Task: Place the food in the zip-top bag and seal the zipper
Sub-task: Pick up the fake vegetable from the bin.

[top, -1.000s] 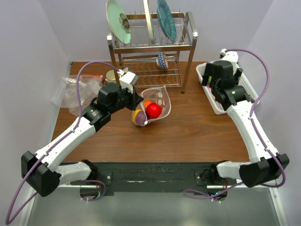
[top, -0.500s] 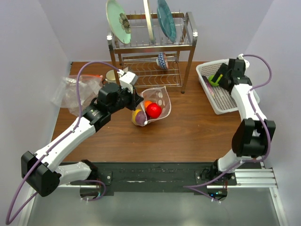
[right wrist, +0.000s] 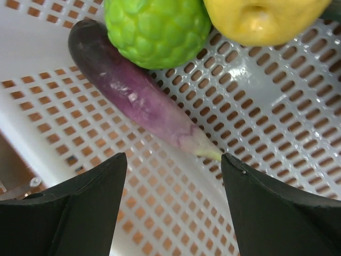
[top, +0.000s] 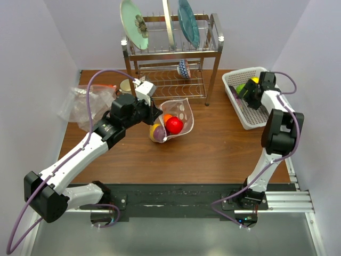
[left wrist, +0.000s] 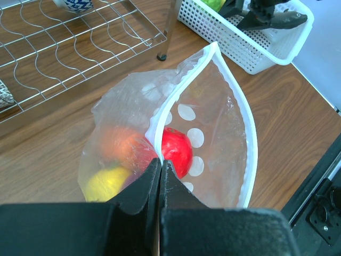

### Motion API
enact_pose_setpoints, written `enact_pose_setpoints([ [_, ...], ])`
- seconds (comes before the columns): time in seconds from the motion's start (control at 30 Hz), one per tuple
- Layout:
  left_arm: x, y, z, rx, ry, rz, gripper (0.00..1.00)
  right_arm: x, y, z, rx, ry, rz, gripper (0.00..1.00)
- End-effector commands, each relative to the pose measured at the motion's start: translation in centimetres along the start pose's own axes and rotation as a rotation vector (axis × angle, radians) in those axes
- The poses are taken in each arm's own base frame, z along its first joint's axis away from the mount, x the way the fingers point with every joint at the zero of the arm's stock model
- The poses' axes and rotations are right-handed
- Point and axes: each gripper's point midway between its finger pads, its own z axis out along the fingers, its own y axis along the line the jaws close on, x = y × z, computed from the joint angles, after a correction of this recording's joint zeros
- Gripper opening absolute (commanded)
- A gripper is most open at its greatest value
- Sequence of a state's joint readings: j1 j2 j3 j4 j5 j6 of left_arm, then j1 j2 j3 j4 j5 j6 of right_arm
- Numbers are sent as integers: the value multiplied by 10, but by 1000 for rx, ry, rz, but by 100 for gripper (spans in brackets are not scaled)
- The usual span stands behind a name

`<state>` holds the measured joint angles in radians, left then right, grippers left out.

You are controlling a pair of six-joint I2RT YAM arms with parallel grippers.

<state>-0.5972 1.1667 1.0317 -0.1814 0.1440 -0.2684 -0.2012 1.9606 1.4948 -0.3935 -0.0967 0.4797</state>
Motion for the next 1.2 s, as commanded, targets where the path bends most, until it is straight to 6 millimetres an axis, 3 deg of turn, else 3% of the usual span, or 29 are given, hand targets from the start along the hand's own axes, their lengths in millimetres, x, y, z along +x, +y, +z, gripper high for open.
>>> enact_pose_setpoints([
  [0.0,-13,1,-1,-2,-48,14,0,-17,16,9,-64,-25,-43,75],
  [0.17,-11,2,0,-8,-43,14,0,-12,6,29,-24,6,-66,74],
  [0.37,-11,3,0,-11,-42,14,0,-2,-2,47,-7,43,-72,67],
  [0.5,-12,3,-1,-11,-44,14,0,0,-6,46,7,45,-80,47],
  [0.53,-12,3,-1,-14,-44,14,0,-1,-4,43,2,35,-86,46],
  [0.77,-12,3,0,-12,-44,14,0,-25,16,3,-39,-50,-121,34],
  [0.93,-11,3,0,-13,-42,14,0,-42,39,-47,-100,-126,-147,32],
  [1.17,-12,2,-1,-7,-44,13,0,-43,62,-103,-203,-173,-164,29],
])
